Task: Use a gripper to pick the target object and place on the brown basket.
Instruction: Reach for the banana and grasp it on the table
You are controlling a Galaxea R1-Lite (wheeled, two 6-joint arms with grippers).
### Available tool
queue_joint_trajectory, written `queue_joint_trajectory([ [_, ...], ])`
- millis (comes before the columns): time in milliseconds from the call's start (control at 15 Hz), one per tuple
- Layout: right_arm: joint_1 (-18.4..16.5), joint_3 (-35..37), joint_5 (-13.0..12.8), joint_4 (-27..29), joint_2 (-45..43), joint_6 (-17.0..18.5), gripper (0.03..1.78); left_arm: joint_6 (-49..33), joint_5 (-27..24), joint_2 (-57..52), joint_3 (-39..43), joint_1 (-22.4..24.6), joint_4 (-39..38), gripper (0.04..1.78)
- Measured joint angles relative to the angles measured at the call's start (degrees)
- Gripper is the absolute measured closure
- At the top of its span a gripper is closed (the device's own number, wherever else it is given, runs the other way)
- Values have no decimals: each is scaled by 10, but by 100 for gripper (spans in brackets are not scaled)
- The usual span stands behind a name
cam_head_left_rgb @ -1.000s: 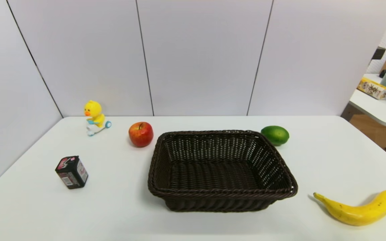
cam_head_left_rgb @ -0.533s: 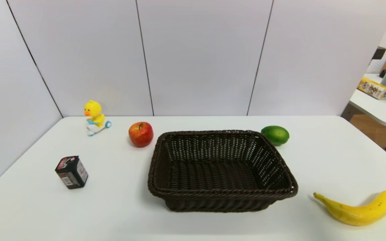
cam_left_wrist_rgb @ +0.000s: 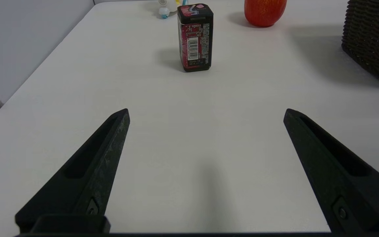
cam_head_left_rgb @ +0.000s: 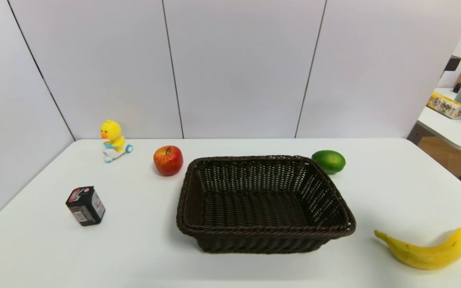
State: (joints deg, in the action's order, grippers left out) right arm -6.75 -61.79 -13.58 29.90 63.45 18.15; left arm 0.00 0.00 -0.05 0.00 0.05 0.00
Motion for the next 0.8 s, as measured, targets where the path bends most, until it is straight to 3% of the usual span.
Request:
queue_joint_trajectory([
  [400,46,-69,-1,163,81,149,10,0,0,0,0,0,0,13],
  [800,86,-79,-7,193,165,268,10,0,0,0,0,0,0,13],
])
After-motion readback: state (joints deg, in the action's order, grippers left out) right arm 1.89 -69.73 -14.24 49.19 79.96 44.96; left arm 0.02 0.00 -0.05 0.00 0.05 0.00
